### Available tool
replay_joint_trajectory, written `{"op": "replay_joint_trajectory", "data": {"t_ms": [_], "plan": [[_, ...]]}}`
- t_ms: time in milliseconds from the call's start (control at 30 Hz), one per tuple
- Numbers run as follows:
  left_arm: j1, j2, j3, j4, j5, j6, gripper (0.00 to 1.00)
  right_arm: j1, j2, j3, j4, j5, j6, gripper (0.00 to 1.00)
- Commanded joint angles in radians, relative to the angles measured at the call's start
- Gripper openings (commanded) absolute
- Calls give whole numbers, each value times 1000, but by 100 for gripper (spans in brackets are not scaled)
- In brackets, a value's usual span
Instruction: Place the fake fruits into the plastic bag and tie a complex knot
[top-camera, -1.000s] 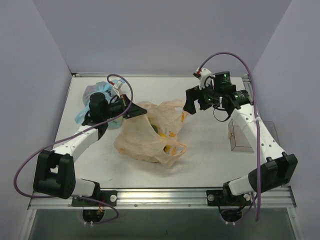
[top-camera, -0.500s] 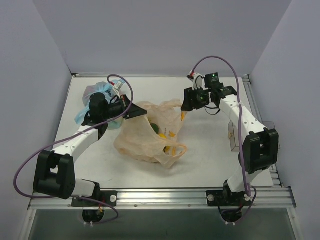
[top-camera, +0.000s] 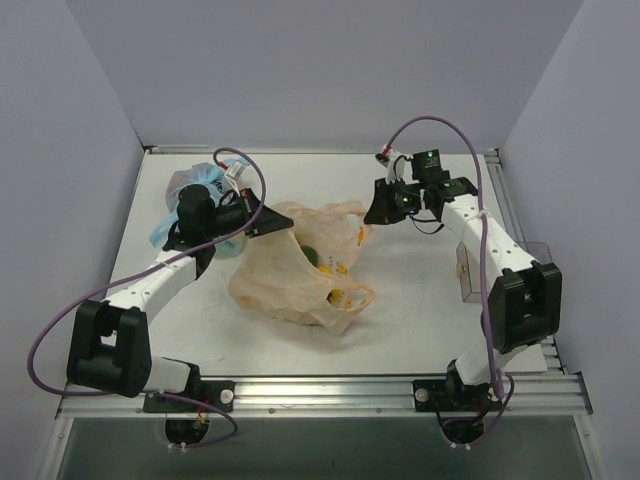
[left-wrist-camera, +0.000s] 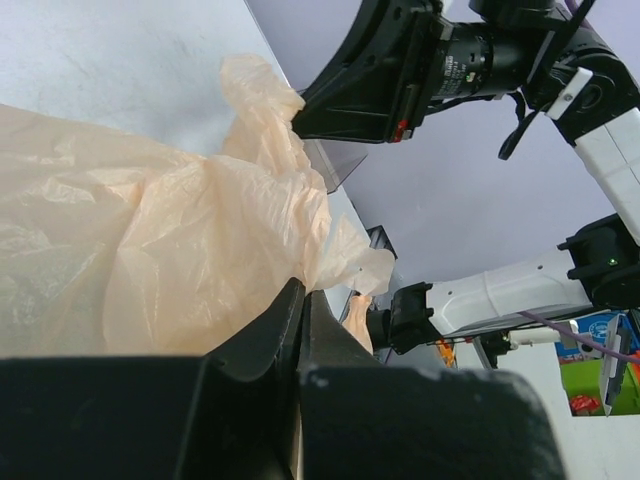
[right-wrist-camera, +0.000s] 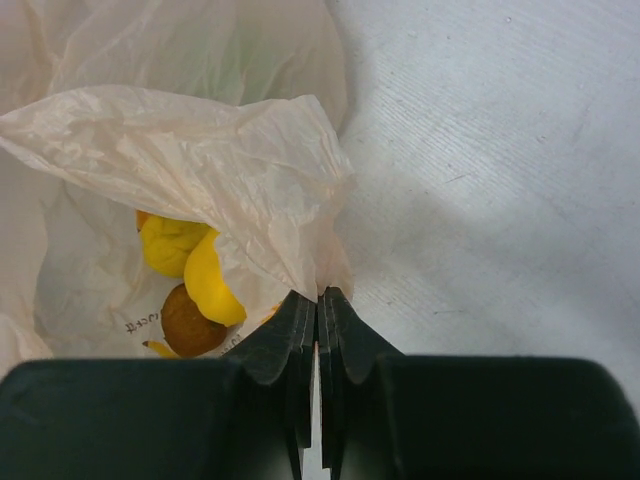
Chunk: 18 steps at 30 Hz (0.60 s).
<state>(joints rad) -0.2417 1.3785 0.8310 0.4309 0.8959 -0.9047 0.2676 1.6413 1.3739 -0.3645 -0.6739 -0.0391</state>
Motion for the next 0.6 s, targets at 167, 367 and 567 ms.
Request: {"op": "replay_joint_trajectory", "data": {"t_ms": [167, 367, 567], "plan": [[81, -108, 193, -273, -32, 326, 56, -34, -214, -58, -7, -93, 114, 0], [70, -215, 410, -627, -57, 769, 68, -31, -253, -99, -34, -105, 143, 0], [-261, -323, 482, -1012, -260, 1229, 70, -31, -294, -145, -65, -113, 166, 0]]}}
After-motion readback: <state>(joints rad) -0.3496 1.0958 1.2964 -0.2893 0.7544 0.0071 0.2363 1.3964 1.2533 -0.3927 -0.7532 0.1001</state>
